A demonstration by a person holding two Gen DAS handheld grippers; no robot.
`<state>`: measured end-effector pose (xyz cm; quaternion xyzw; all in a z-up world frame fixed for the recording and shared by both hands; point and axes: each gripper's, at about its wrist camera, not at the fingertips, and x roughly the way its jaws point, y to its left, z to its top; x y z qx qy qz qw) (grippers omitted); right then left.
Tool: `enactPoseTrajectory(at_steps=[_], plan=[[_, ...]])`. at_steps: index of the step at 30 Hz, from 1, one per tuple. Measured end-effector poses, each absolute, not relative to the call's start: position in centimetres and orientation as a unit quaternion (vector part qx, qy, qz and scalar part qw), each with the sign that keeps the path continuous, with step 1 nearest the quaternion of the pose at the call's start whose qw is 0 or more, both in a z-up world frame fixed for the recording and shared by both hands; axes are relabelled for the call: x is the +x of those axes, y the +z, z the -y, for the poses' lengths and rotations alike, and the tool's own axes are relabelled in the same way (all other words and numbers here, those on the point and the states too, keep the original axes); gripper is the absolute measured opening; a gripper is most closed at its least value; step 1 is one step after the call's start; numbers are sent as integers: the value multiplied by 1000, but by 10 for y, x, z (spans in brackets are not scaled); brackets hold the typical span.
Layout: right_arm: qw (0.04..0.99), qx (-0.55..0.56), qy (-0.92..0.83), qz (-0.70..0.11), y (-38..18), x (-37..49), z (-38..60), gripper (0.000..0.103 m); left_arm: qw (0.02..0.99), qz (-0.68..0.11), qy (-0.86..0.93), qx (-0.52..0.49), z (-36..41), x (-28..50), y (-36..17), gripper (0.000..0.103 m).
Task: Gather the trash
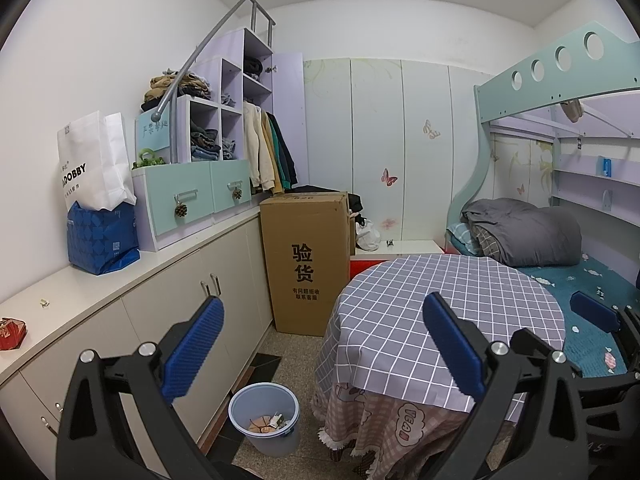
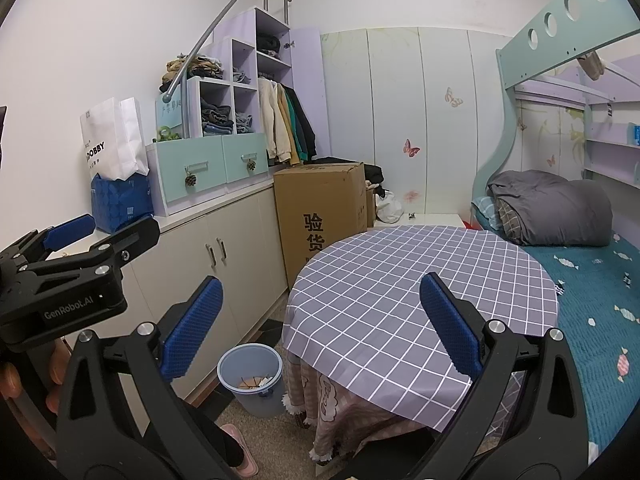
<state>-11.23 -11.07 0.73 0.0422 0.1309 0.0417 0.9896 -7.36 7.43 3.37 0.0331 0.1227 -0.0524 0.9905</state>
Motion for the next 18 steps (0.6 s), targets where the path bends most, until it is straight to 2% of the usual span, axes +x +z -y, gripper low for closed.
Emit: enactPoseTrajectory(at_steps=[18], plan=[[989, 44, 44, -136, -1, -115, 109, 97, 990, -128, -55, 37, -80, -70, 28, 98]])
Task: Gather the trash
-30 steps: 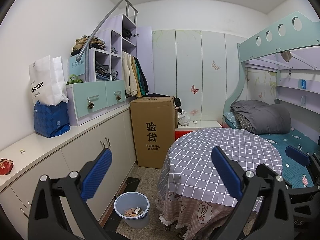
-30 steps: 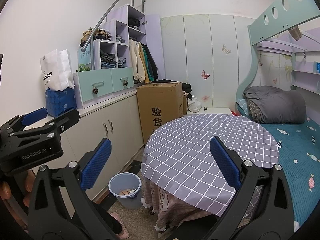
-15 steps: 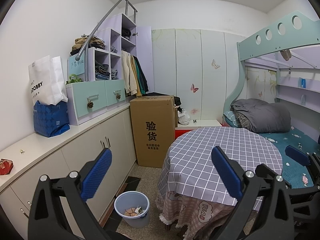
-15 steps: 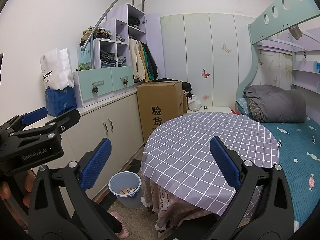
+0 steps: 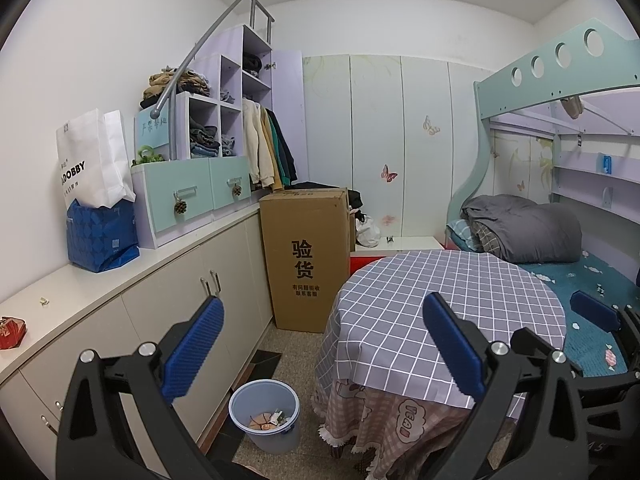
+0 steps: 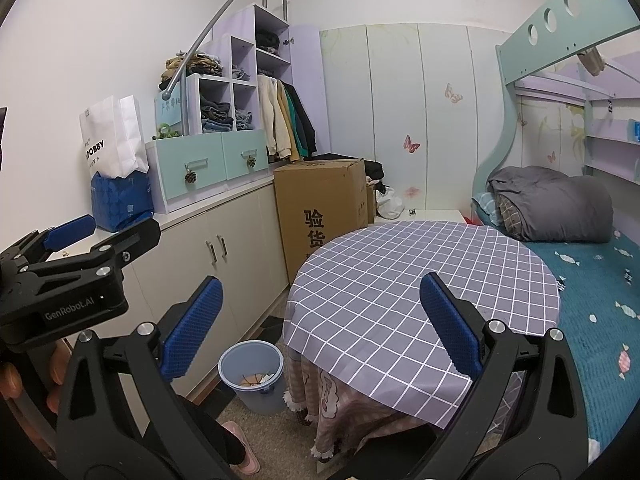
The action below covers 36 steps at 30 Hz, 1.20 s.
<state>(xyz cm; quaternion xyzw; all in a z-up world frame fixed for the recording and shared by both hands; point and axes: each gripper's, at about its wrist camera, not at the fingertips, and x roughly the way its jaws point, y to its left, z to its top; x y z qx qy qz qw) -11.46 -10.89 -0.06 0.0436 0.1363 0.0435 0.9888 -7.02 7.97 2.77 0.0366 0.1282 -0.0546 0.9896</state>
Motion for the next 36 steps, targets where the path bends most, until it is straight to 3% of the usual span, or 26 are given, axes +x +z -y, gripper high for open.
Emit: enactPoseTrajectory(at_steps=[23, 36], plan=[[986, 53, 47, -153, -12, -97, 116, 97, 986, -151, -53, 49, -77, -54, 16, 98], [975, 96, 51, -193, -48, -45, 141, 97, 977, -201, -34, 66, -63, -8, -10, 98]])
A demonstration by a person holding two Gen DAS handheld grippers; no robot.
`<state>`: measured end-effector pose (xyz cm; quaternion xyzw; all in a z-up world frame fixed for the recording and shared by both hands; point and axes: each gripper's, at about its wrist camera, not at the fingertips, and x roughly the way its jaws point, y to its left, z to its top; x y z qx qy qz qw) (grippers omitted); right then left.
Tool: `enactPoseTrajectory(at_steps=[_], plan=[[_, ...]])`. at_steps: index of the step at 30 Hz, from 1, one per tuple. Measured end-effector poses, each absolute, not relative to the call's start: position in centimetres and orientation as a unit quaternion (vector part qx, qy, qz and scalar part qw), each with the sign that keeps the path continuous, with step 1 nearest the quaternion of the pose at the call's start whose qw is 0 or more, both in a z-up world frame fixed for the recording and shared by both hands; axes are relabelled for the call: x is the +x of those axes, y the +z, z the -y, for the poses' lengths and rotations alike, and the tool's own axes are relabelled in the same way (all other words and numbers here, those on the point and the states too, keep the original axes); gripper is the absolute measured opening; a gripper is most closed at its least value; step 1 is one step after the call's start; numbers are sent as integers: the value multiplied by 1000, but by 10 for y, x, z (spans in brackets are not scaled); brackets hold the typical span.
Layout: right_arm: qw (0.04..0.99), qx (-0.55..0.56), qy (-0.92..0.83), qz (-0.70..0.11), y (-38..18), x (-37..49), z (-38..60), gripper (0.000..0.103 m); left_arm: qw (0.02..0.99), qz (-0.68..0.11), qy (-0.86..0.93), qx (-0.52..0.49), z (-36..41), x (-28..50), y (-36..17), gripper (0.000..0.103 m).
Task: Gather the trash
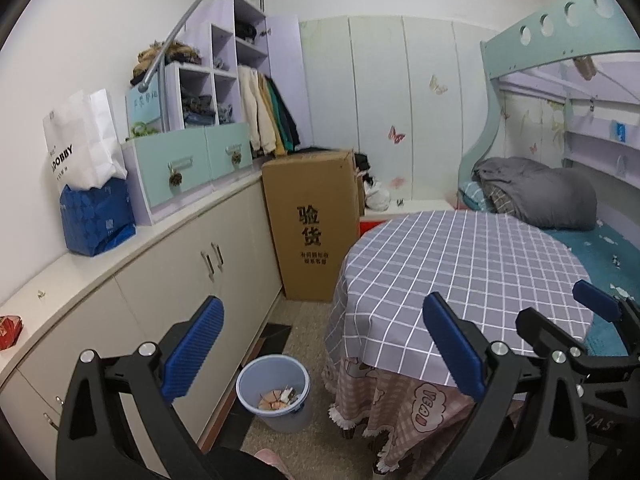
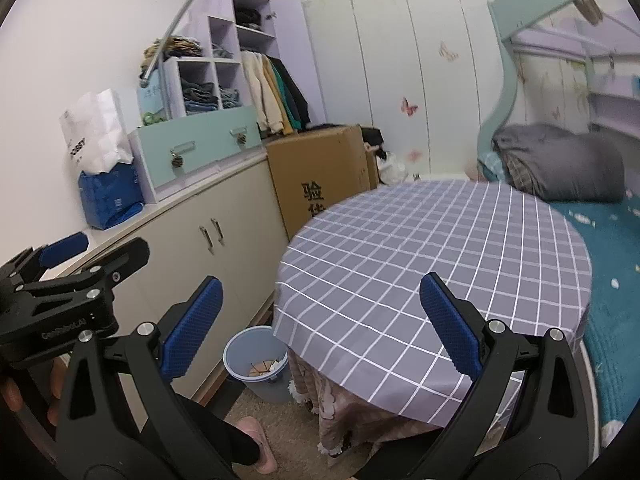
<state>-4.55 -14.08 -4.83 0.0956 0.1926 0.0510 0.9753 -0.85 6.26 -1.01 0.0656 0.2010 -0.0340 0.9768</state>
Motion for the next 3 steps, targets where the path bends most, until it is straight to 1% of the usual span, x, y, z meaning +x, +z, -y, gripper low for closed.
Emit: enactPoseTrajectory(at_steps=[3], plan=[[971, 107, 44, -210, -61, -27, 154, 97, 971, -224, -29, 72, -54, 9, -20, 98]])
